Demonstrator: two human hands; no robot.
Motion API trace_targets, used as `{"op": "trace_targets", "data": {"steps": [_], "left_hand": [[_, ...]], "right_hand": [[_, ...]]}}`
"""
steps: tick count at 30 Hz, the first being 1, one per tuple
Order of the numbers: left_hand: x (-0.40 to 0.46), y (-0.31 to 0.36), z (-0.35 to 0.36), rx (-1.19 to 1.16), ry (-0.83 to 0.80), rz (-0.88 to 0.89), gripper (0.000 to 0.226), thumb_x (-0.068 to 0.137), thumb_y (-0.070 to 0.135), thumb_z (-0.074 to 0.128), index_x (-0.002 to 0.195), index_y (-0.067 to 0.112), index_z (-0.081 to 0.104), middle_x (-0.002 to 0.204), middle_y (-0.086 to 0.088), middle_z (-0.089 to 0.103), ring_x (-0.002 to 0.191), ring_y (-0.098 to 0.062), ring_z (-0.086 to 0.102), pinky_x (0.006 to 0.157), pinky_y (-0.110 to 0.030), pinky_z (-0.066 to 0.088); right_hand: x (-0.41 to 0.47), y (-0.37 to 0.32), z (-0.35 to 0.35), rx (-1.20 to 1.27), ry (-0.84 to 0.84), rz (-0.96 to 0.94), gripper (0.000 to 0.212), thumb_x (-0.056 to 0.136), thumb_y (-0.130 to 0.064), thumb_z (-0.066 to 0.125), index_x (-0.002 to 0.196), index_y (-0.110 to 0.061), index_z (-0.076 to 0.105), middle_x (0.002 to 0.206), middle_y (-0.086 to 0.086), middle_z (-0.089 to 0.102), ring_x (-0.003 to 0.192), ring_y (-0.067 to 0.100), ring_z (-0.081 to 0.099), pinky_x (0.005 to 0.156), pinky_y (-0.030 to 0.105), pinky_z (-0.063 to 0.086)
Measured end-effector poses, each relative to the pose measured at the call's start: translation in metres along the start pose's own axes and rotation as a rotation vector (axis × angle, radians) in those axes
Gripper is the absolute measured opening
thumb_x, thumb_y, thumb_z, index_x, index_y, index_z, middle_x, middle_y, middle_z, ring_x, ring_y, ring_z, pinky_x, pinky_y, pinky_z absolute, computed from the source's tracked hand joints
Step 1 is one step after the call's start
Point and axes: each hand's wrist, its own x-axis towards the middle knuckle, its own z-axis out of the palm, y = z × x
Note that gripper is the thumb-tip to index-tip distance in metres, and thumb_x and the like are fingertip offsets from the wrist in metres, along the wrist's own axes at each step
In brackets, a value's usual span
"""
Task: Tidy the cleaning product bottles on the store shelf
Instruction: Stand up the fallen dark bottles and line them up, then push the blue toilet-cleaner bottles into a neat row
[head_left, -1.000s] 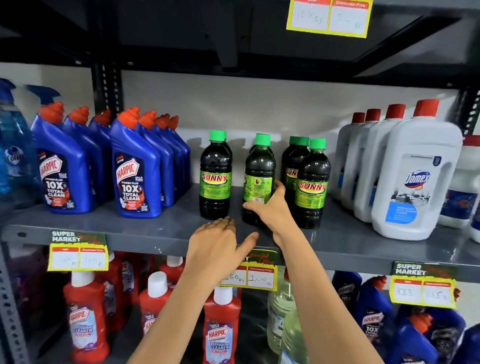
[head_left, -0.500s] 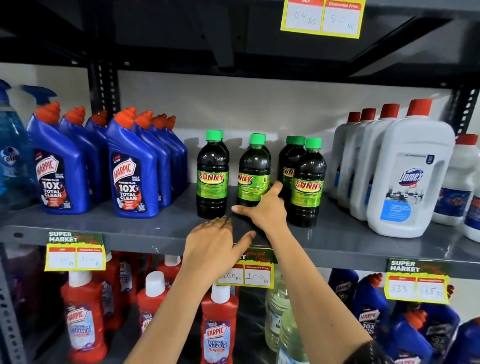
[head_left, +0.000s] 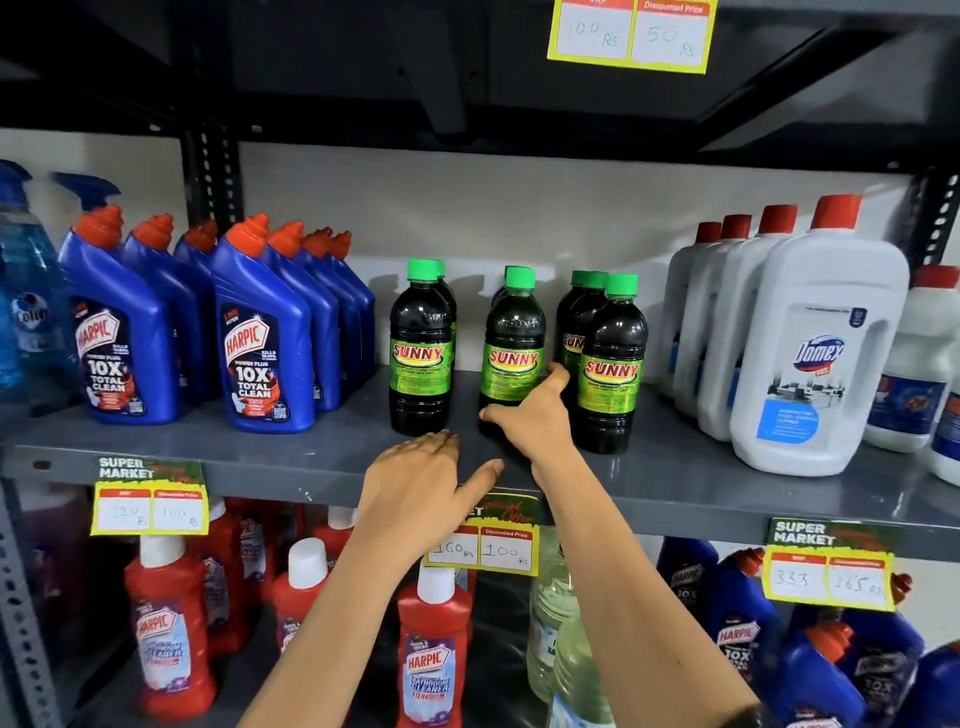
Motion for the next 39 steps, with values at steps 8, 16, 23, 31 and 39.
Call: {"op": "trace_targets", "data": {"steps": [8,16,23,31,39], "left_hand": [[0.0,0.001,-0.004,-0.001,-0.03,0.002,0.076,0.089,0.067,0.02,0.145,0.018,0.038,0.154,0.002,0.035,0.141,-0.012,0.031,0.109,-0.029,0.028],[0.0,0.001,-0.005,-0.011,-0.029,0.0,0.076,0.09,0.067,0.021,0.145,0.018,0.037,0.154,0.002,0.033,0.141,-0.012,0.03,0.11,-0.029,0.026],[0.007,-0.024,-0.017,-0.135,-0.101,-0.011,0.063,0.087,0.064,0.037,0.126,0.018,0.057,0.128,-0.001,0.055,0.121,-0.021,0.048,0.095,-0.04,0.042],[-0.008,-0.147,-0.035,-0.194,0.139,-0.11,0.017,0.085,0.039,0.06,0.09,0.023,0.065,0.097,0.003,0.062,0.099,-0.019,0.056,0.076,-0.034,0.045],[-0.02,-0.242,-0.038,-0.378,0.13,-0.066,0.029,0.078,0.045,0.069,0.078,0.015,0.07,0.08,-0.002,0.057,0.078,-0.021,0.058,0.073,-0.037,0.047]], "right_hand": [[-0.002,-0.001,0.002,-0.141,-0.02,-0.02,0.095,0.064,-0.028,0.084,0.135,-0.005,0.026,0.131,0.023,0.048,0.119,0.038,0.051,0.097,0.044,0.046],[-0.012,-0.006,-0.007,-0.171,-0.079,-0.03,0.091,0.068,-0.026,0.082,0.136,-0.003,0.026,0.134,0.022,0.048,0.12,0.037,0.051,0.097,0.042,0.046],[-0.054,-0.012,-0.03,-0.409,-0.152,-0.036,0.067,0.07,-0.032,0.081,0.122,-0.01,0.046,0.121,0.017,0.052,0.111,0.035,0.054,0.09,0.037,0.044],[-0.075,-0.051,0.053,-0.277,-0.322,-0.194,0.021,0.074,-0.016,0.077,0.085,-0.019,0.06,0.07,-0.001,0.06,0.072,0.015,0.057,0.059,0.016,0.04],[-0.075,-0.091,0.139,-0.092,-0.316,-0.128,0.071,0.059,-0.02,0.089,0.111,-0.018,0.041,0.08,-0.008,0.052,0.081,0.014,0.054,0.067,0.023,0.044]]}}
